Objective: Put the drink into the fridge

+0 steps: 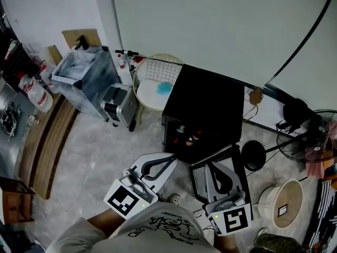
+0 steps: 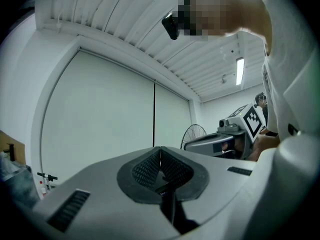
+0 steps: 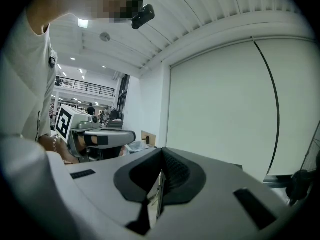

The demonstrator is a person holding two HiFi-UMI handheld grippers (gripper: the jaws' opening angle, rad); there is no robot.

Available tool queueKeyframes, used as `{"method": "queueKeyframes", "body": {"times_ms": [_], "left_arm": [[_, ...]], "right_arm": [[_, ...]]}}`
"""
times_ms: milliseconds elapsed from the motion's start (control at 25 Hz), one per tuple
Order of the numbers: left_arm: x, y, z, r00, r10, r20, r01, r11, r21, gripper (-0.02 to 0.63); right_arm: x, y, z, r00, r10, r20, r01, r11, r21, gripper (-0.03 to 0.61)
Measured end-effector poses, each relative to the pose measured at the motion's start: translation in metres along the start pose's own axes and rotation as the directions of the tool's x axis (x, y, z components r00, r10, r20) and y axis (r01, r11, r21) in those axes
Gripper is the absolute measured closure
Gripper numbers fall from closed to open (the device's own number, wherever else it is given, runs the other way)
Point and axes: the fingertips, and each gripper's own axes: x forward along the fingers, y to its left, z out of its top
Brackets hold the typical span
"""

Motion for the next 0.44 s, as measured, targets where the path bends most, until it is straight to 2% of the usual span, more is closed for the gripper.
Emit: {"method": "queueKeyframes", "body": {"times_ms": [440], "left_arm": [[-0.004, -0.012, 0.001, 1.000, -0.001, 0.012, 0.001, 1.000, 0.003, 0.592]], "right_arm": [[-0.012, 0.001, 0.000, 1.000, -0.008, 0.008, 0.008, 1.000, 0.002, 0.572]]}}
